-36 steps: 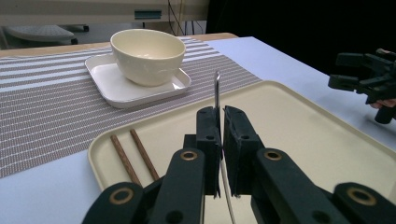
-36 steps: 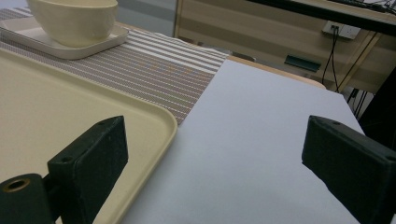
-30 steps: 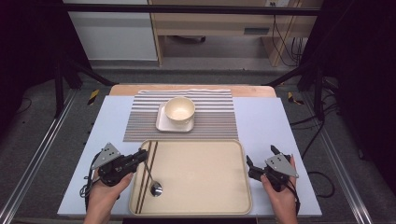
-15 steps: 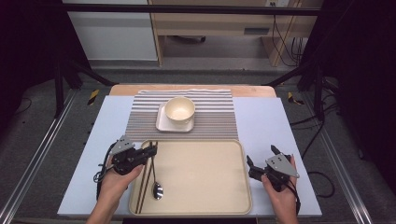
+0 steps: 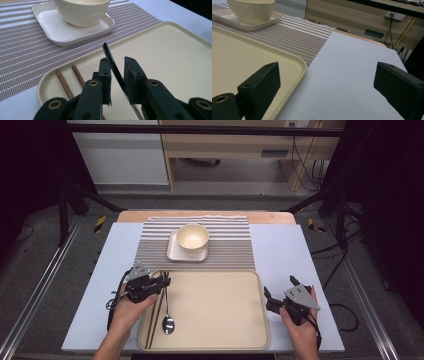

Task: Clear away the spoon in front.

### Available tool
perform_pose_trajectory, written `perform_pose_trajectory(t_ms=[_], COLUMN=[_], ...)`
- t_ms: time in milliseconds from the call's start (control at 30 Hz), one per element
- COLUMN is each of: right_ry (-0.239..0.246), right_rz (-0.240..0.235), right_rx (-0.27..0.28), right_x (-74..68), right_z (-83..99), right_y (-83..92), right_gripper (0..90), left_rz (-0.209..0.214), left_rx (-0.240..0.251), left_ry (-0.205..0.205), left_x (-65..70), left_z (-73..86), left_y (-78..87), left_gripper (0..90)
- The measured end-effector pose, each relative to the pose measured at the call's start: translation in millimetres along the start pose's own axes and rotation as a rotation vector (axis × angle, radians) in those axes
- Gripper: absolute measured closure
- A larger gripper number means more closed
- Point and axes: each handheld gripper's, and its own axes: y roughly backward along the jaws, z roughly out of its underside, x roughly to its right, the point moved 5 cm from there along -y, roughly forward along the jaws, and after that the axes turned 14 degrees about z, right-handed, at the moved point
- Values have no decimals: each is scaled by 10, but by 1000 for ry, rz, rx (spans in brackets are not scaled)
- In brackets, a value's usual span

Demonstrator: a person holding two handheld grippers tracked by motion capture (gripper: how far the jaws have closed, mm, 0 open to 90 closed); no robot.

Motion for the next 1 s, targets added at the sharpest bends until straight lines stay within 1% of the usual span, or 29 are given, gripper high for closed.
perform_pose_trajectory(t_ms=[67,200,300,433,500,567,733,833,1000], right_ry=[-5,-4,-2,-2,-2,-6,-6,-3,-2], right_rz=[0,-1,0,1,0,-2,-2,-2,-7], right_rx=[-2,-3,-3,-3,-3,-4,-5,-6,-8], right_x=[-1,1,7,8,6,0,-1,-3,-9], right_z=[-1,1,3,4,5,3,4,7,6], right_y=[0,0,-1,-1,-2,0,-1,-3,-8], right_gripper=[73,73,72,71,71,71,71,70,67], left_rz=[-3,-5,-19,-35,-31,-36,-40,-40,-40], left_rx=[-7,-23,-32,-39,-41,-36,-27,-13,1], left_ry=[6,6,4,14,7,9,-2,-8,-22], left_x=[-15,-24,-27,-32,-23,-19,-10,7,29], left_z=[9,26,33,46,52,55,49,28,-18], left_y=[-29,-74,-105,-127,-129,-135,-127,-118,-101], left_gripper=[729,725,720,671,667,660,655,639,576])
